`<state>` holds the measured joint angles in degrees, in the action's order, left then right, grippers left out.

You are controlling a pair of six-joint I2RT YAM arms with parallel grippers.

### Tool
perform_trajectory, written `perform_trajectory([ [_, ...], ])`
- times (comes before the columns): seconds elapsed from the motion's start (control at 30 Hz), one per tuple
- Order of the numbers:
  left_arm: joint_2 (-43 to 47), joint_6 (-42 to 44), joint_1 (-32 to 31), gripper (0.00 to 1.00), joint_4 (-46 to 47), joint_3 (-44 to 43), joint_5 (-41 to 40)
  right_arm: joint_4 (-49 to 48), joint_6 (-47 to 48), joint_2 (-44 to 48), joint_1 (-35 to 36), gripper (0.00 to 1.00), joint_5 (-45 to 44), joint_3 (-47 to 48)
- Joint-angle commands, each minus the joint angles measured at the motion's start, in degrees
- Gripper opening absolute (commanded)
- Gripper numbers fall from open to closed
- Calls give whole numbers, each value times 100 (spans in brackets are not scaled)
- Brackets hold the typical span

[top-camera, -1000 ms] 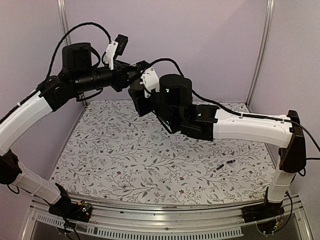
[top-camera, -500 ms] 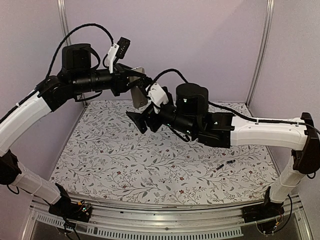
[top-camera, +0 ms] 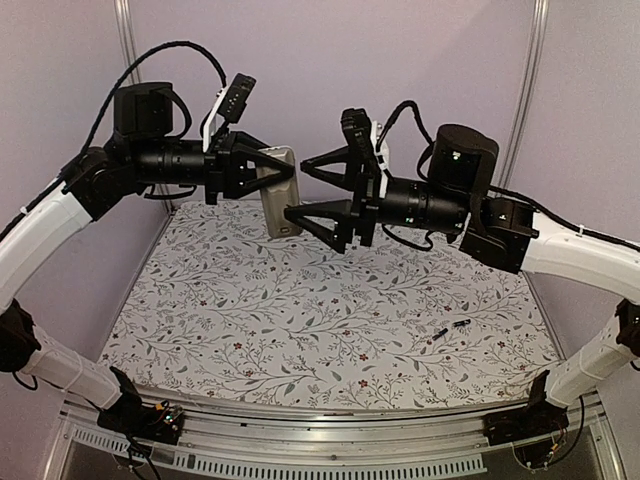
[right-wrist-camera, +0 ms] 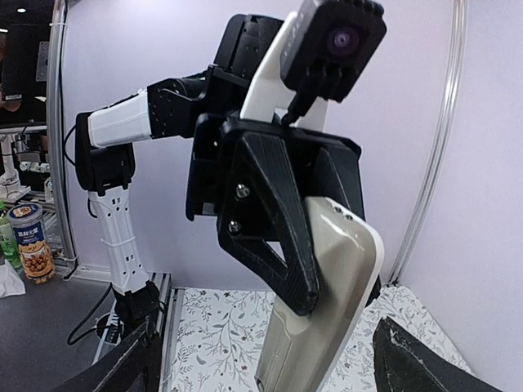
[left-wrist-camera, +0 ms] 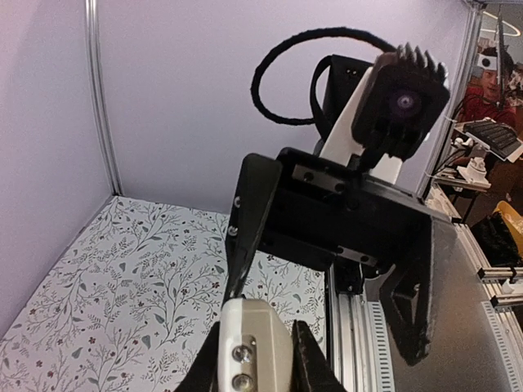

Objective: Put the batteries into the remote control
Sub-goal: Pass from the left arm to the right

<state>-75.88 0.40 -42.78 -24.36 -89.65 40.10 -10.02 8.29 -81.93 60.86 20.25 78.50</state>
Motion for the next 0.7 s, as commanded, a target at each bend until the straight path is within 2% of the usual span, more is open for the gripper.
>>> perform_trajectory([
  [0.0,2,34,-81,0,-179,-125,341,333,-260,-312,-4,84,438,229],
  [0.23,-35,107,-138,0,-346,-116,538,518,-442,-642,-48,62,533,544],
  [0.5,-81,-11,-160,0,-335,-111,415,605,-1016,-1002,-207,5,936,770],
  [0.53,-77,-21,-154,5,-314,-107,317,606,-1117,-1016,-239,2,935,745],
  [0.57,-81,-137,-152,26,-290,-102,154,602,-1185,-1013,-273,0,918,700],
  [0.63,-61,-276,-94,80,-194,-90,-206,604,-1372,-1001,-373,0,855,557],
  [0.67,-47,-330,-42,97,-139,-83,-395,606,-1542,-964,-430,0,811,450],
])
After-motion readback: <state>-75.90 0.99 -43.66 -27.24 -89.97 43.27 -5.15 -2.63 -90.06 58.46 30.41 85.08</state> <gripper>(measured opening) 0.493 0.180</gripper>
